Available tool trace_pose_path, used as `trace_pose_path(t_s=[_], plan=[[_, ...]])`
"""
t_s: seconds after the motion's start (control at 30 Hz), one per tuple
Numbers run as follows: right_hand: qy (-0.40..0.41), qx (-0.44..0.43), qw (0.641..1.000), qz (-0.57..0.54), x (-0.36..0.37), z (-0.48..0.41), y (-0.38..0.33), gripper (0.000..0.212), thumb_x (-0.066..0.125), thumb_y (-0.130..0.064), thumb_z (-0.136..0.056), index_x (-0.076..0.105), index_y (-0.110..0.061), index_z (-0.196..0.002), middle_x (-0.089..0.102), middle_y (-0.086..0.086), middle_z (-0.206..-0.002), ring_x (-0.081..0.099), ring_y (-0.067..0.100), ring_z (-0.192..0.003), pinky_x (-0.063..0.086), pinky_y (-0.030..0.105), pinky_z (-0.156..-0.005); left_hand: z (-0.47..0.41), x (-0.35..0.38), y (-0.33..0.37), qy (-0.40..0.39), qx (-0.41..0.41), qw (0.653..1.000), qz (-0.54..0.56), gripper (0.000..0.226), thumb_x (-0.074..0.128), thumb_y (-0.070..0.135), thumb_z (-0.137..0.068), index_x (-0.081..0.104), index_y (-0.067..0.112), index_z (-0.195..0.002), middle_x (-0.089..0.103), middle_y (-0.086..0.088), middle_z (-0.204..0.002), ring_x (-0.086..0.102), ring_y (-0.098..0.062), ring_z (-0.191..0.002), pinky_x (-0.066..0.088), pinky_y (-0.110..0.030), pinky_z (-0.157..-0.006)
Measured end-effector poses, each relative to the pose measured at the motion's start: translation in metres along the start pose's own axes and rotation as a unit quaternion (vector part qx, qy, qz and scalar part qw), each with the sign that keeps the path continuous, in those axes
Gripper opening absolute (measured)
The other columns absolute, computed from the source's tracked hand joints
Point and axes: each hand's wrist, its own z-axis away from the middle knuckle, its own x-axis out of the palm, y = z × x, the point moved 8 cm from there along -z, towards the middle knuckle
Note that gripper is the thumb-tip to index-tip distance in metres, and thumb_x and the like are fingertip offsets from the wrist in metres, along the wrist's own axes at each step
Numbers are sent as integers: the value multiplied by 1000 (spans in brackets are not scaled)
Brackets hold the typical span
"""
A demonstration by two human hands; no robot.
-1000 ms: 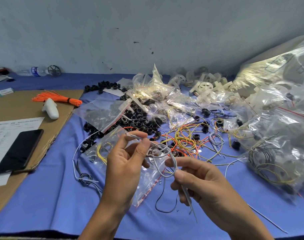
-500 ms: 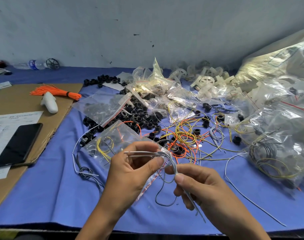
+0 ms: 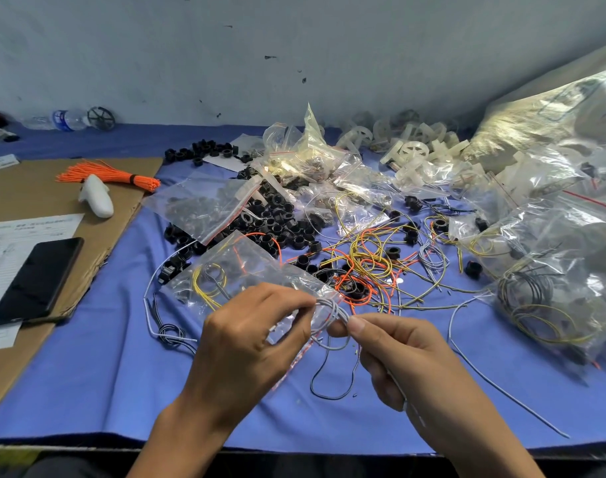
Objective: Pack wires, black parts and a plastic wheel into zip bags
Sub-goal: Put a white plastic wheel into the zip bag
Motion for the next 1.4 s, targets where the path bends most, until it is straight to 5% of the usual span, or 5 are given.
trace_pose_path(t_s=[0.47, 0.8, 1.13, 1.3, 1.4], plan=[[6, 22, 1000, 5, -22, 15, 25, 43, 71, -49, -77, 75, -16, -104, 30, -7, -52, 23, 12, -43, 23, 17, -40, 46, 26, -62, -86, -315, 910, 255, 31, 66, 50, -80, 65, 36, -107, 74, 2, -100, 70, -17, -96, 56, -43, -86], [98, 73, 990, 76, -65, 21, 57, 23, 64, -36, -86, 77, -17, -88, 31, 2, -56, 23, 16, -48, 19, 21, -43, 62, 55, -54, -184, -184, 952, -162, 70, 82, 35, -68, 52, 28, -131, 48, 5, -105, 56, -21, -95, 50, -32, -72], [-13, 36, 998, 55, 25, -68, 53, 31, 52, -14, -97, 62, -12, -67, 47, 3, -56, 40, 15, -45, 32, 21, -42, 56, 43, -52, -89, -219, 961, -147, 24, 60, 27, -96, 66, 31, -119, 72, 8, -101, 69, -23, -83, 52, -34, -55], [-55, 110, 976, -180, 83, -119, 65, 12, 50, -5, -97, 61, -7, -92, 57, 8, -75, 53, 17, -67, 43, 27, -63, 54, 36, -53, -67, -221, 966, -121, 28, 50, 31, -97, 63, 33, -122, 69, 8, -102, 67, -25, -86, 52, -37, -56], [-52, 137, 924, -354, 103, -135, 65, 11, 52, -2, -90, 55, -6, -100, 59, 13, -95, 56, 24, -82, 41, 42, -106, 54, 31, -56, -49, -230, 966, -106, 30, 48, 33, -97, 62, 34, -124, 69, 8, -103, 66, -27, -87, 53, -39, -55]])
